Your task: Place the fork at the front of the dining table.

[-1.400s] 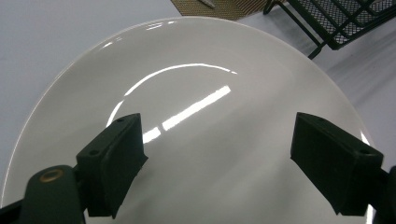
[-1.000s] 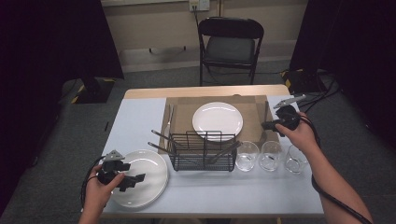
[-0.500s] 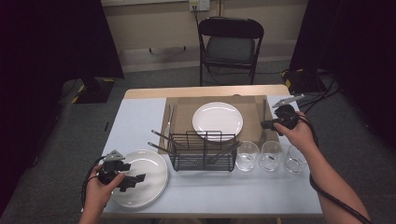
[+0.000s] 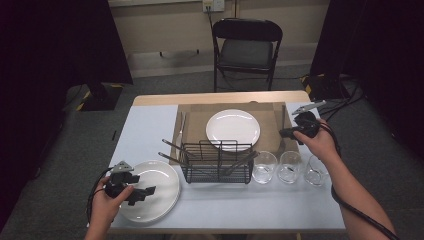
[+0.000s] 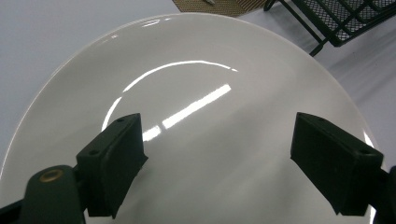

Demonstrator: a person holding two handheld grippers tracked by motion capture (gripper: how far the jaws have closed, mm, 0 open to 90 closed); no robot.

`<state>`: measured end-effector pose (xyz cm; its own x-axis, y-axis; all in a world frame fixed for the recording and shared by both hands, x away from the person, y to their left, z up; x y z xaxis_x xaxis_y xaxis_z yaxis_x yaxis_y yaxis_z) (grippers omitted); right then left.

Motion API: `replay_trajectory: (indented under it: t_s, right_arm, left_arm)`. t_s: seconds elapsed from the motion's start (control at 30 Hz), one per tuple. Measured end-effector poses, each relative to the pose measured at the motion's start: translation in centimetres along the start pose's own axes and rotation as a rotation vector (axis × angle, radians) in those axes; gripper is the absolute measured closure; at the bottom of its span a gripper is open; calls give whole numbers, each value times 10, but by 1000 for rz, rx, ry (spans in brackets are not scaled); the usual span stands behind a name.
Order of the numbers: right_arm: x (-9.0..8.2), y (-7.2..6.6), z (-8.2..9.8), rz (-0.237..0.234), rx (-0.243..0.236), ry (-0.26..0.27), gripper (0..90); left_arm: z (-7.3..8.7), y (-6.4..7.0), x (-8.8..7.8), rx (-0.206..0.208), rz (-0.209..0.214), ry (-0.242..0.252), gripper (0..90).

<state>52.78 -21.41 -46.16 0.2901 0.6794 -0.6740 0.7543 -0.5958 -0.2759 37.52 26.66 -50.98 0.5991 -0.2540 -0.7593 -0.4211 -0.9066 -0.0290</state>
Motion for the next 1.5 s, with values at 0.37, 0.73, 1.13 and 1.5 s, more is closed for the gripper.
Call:
replay_trajectory:
  t_s: [0.37,0.73,1.13,1.5]
  right_arm:
    - [1,2,0,2,-5,-1,835]
    - [3,4,0,6,-4,1,823]
    - [5,2,-1,-7,-15,5,857]
    - [5,0,-1,-20,-11,7,867]
  left_arm:
    - [1,0,0,5,-4,-3,170]
    - [0,-1,-1,-1,-8,0,170]
    - [0,-1,-1,0,-8,-1,170]
    - [0,-1,-1,0,-8,-2,170]
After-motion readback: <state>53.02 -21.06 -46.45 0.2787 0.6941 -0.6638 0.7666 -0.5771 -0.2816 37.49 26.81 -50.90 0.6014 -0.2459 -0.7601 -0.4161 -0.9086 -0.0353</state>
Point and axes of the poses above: each handheld gripper's, and its own axes: x roughly forward along the jaws, z roughly out of its underside, y roughly to its right, the point moved 9 cm from there along x, roughly forward along the jaws, and after that the axes turned 15 degrees about -z, right-handed, at the moved point
